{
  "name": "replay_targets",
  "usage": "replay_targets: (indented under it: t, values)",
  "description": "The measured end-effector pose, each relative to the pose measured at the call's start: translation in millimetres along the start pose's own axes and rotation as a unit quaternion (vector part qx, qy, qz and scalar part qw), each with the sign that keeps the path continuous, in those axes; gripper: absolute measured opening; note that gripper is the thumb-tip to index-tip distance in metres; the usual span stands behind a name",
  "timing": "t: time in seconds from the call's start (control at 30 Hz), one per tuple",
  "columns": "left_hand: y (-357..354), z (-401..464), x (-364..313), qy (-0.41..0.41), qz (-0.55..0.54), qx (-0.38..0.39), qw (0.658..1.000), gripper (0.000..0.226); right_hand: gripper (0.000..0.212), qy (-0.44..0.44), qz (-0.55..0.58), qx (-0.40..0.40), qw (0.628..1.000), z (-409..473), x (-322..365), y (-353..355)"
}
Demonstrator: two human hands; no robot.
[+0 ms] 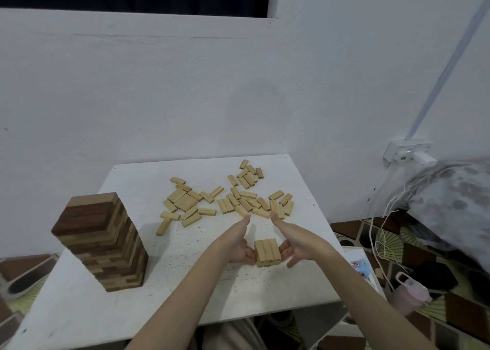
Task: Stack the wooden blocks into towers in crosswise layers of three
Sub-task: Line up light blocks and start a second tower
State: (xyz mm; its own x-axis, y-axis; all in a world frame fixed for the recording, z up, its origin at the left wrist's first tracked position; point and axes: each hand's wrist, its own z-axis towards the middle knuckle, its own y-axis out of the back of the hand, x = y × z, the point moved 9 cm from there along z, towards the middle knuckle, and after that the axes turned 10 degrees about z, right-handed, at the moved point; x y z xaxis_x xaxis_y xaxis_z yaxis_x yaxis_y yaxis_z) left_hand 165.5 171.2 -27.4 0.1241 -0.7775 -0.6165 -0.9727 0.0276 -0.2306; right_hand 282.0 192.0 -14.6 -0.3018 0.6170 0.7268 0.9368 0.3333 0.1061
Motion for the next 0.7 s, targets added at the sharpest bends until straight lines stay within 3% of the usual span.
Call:
replay_targets:
  t: [0.7]
  values:
    - [-12.8, 4.3, 9.2, 0.022, -0.012, 0.025, 0.999, 0.092, 0.086, -0.015, 0.008, -0.004, 1.0, 0.6, -3.8, 16.3]
